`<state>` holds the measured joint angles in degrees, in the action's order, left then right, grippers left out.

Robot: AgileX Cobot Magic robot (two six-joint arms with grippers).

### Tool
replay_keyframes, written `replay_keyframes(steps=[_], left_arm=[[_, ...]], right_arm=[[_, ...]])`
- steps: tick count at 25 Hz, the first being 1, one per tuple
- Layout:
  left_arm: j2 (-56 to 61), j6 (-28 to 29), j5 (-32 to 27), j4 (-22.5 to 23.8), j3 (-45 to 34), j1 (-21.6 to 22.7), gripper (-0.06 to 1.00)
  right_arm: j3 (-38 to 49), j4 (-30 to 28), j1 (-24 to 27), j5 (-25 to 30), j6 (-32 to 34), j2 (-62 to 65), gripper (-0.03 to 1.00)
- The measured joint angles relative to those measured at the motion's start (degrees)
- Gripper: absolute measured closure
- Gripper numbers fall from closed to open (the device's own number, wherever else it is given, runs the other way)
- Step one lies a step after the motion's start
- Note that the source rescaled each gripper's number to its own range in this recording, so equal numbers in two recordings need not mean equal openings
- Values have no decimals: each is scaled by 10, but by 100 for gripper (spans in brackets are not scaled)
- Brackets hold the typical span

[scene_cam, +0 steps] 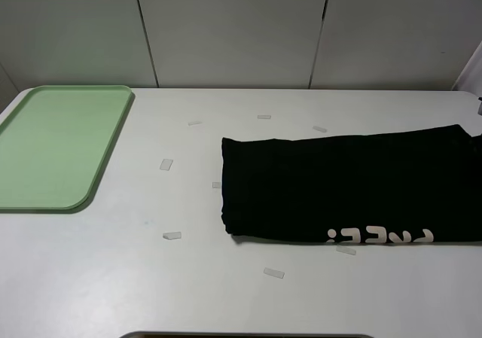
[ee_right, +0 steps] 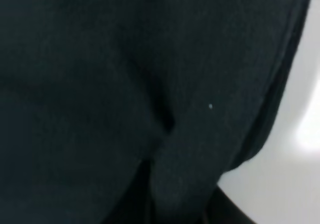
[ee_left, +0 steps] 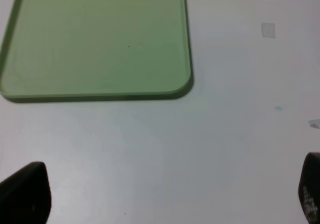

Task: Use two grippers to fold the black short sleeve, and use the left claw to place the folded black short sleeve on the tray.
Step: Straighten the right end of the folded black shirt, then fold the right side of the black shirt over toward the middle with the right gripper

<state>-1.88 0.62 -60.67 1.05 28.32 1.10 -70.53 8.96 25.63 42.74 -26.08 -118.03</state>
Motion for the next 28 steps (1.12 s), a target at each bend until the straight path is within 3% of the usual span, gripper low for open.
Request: replay_keyframes(steps=[20,28], left_arm=[[0,0,0,0,0,0,-6],[0,0,0,0,0,0,-6]], right_arm=[[0,-84,-3,61,64,167,84],[0,-197,-85,81,137,177,84]])
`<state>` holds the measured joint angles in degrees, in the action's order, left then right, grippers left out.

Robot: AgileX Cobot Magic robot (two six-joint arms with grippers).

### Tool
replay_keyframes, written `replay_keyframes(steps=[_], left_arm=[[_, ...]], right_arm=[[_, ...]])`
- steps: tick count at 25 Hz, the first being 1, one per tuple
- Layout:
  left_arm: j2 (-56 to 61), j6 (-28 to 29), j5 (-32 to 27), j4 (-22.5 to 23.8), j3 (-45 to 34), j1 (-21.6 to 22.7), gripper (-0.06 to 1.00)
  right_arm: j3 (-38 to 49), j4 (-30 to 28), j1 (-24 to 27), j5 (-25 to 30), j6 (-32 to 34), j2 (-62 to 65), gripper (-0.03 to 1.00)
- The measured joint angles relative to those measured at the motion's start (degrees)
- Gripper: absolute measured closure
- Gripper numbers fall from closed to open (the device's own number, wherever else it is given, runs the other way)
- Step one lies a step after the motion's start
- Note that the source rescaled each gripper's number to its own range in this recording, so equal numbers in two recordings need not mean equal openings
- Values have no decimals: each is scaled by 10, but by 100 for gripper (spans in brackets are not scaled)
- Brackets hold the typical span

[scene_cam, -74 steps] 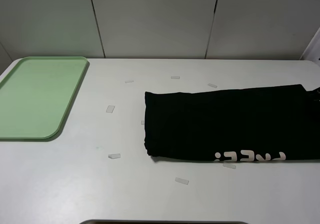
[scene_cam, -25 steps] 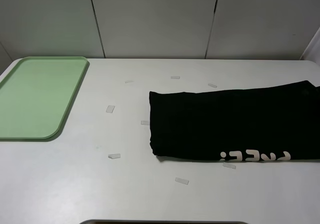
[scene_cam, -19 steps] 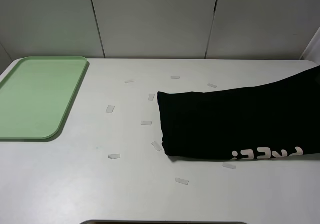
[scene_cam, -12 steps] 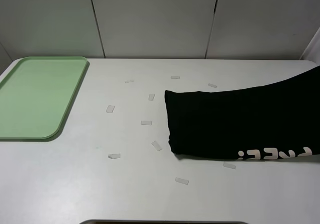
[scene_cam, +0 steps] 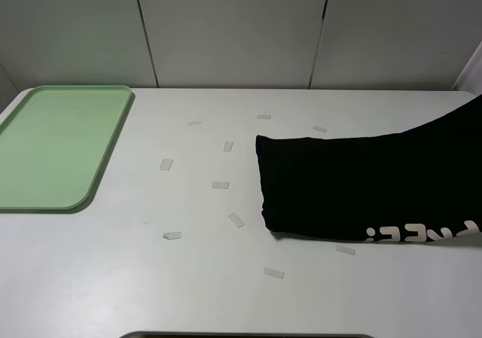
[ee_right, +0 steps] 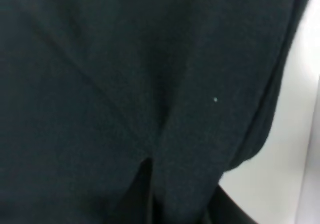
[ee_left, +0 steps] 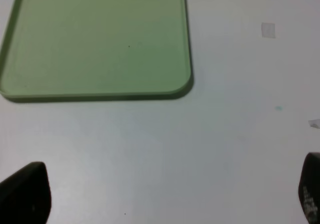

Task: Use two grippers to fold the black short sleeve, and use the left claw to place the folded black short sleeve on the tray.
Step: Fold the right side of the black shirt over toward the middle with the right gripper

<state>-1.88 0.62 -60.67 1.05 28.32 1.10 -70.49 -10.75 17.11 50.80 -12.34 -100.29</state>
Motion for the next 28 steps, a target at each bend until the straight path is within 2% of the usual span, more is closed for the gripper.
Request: replay_keyframes(steps=[4,9,19,28], left_arm=[[0,0,0,0,0,0,-6],[0,0,0,0,0,0,-6],[0,0,0,0,0,0,-6],[0,0,0,0,0,0,-6]], right_arm=[[0,-37,-33,17,41,-3,84],[3,-35,-35,32,57,-33,84],[59,-35,-40,-27,84,-48,84],[60,-155,-132,-19,200,-48,84]])
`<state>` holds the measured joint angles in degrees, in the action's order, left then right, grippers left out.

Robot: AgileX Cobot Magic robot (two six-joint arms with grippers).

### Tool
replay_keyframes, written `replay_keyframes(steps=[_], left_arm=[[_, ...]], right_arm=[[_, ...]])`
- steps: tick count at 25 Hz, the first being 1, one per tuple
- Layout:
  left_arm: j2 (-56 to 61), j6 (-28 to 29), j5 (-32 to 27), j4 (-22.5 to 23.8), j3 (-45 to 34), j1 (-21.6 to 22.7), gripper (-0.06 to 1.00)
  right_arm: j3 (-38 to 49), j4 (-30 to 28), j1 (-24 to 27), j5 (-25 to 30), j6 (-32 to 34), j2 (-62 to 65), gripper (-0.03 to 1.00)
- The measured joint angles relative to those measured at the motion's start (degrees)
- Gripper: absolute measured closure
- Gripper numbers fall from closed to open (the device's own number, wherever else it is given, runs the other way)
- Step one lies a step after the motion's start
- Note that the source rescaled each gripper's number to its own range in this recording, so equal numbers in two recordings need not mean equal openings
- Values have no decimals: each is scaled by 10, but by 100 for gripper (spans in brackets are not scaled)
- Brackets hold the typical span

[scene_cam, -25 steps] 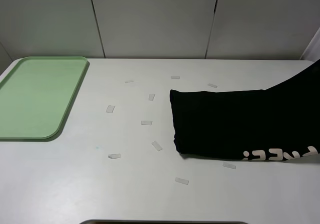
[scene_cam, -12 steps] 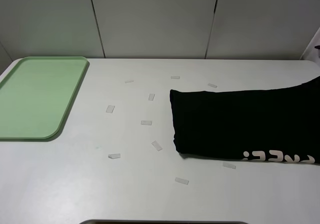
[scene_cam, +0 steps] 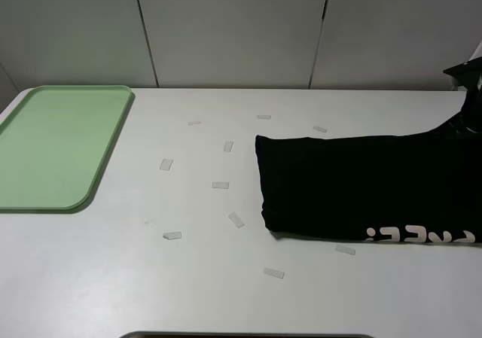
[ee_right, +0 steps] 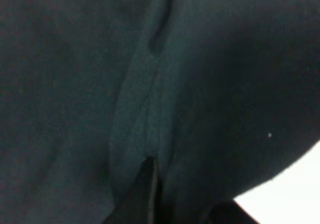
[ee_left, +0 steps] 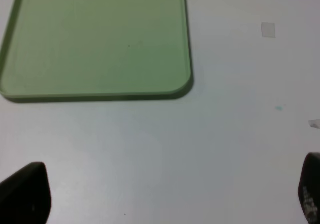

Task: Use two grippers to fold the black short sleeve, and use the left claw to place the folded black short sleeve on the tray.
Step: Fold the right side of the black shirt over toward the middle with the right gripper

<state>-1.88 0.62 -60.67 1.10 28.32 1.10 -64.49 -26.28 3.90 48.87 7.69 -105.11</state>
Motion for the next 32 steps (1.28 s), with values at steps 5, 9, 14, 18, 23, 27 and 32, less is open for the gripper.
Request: replay_keyframes(steps=[5,9,14,18,23,27,32], left_arm=[[0,0,0,0,0,0,-6],[0,0,0,0,0,0,-6],[0,0,0,0,0,0,-6],[0,0,0,0,0,0,-6],[0,0,0,0,0,0,-6],[0,0,0,0,0,0,-6],[0,0,0,0,0,0,-6]], right_arm=[[0,-22,-39,22,45,0,84],[0,-24,-65,29,52,0,84],[0,-26,-85,37,62,-13,84],[0,-25,-99,40,65,-26,84],[0,-24,-108,40,69,-27,84],[0,-24,-108,42,71,-27,69],[0,4,-108,44,71,-27,7]])
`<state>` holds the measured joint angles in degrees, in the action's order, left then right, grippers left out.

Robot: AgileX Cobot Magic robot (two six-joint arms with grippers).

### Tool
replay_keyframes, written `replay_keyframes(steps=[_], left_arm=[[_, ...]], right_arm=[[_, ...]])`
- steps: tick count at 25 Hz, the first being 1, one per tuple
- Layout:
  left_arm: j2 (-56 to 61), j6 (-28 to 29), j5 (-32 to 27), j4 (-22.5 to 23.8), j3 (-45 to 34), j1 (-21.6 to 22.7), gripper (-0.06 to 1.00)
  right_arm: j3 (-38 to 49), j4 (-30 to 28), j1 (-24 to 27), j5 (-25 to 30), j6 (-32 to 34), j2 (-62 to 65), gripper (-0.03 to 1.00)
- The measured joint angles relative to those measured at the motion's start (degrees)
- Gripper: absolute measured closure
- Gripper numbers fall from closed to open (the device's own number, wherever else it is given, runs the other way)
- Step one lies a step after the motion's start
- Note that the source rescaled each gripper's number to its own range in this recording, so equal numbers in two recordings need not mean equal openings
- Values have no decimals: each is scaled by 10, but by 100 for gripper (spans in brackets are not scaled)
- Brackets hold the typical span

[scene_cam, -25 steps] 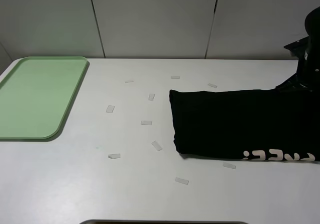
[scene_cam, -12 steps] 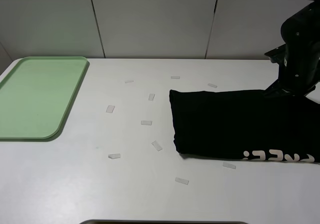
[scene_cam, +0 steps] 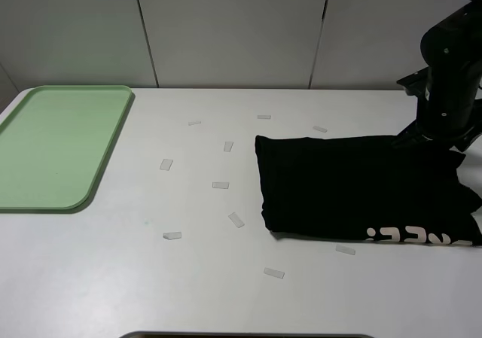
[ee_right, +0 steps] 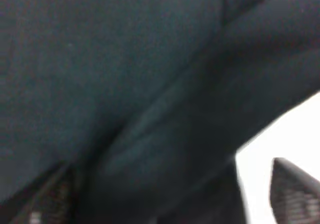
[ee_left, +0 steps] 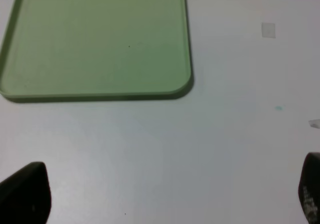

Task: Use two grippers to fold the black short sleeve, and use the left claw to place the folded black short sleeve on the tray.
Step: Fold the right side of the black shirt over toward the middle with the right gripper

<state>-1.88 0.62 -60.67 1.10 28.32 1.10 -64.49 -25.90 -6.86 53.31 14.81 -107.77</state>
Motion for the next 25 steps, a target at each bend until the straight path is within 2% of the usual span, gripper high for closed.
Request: replay_keyframes(steps=[2,5,8,14,18,23,25], left_arm=[[0,0,0,0,0,0,-6],[0,0,0,0,0,0,-6],[0,0,0,0,0,0,-6],[0,0,0,0,0,0,-6],[0,0,0,0,0,1,-6],[0,0,0,0,0,1,-6],[0,0,0,0,0,1,-6]], right_arm=[[0,35,0,-1,-11,0,0],[-1,74,0,0,-37,0,-2],[-8,84,0,10,-46,13,-3],[-14,74,0,11,-35,106,-3],[-16,36,12,12,-9,149,-3],[-16,27,59,9,-5,150,-3],[-16,25,104,-19,-5,141,-3]])
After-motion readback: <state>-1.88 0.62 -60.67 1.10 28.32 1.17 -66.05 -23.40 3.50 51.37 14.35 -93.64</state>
